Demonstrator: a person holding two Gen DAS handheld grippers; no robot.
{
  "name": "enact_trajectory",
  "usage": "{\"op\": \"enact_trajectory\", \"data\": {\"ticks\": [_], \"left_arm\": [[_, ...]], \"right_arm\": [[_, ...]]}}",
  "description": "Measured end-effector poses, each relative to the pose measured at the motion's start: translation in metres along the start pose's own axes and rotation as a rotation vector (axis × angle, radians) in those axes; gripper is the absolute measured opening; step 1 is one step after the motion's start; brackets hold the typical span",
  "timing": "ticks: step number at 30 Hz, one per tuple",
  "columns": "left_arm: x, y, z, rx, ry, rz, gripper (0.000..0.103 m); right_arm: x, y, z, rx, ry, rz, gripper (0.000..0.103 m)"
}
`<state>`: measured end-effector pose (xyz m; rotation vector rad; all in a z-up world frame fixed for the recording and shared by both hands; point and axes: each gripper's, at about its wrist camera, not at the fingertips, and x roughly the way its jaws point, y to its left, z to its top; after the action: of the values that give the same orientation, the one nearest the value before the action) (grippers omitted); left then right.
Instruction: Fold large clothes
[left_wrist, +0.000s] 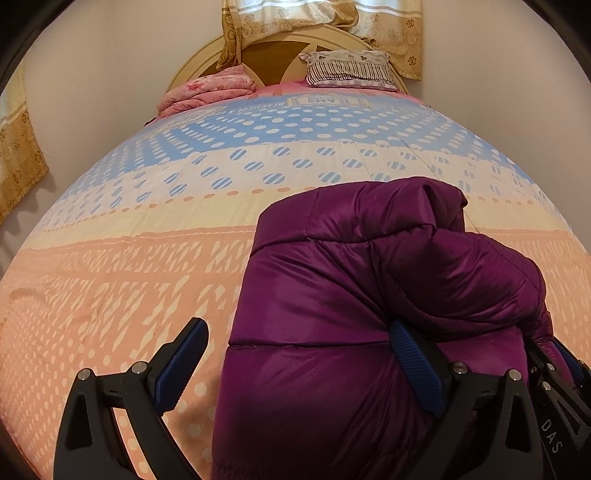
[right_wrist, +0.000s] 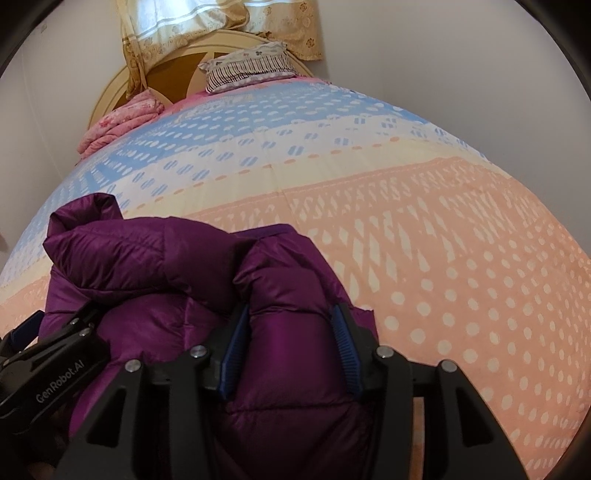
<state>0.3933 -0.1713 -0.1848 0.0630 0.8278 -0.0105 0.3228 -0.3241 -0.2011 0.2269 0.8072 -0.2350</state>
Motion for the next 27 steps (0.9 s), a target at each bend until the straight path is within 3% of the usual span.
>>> {"op": "enact_trajectory", "data": {"ticks": [27], "left_arm": [[0.008, -0.002, -0.002, 0.014, 0.028, 0.002, 0.101]], "right_arm": [[0.012, 0.006, 0.002, -0.035, 0.034, -0.043, 0.051]]}}
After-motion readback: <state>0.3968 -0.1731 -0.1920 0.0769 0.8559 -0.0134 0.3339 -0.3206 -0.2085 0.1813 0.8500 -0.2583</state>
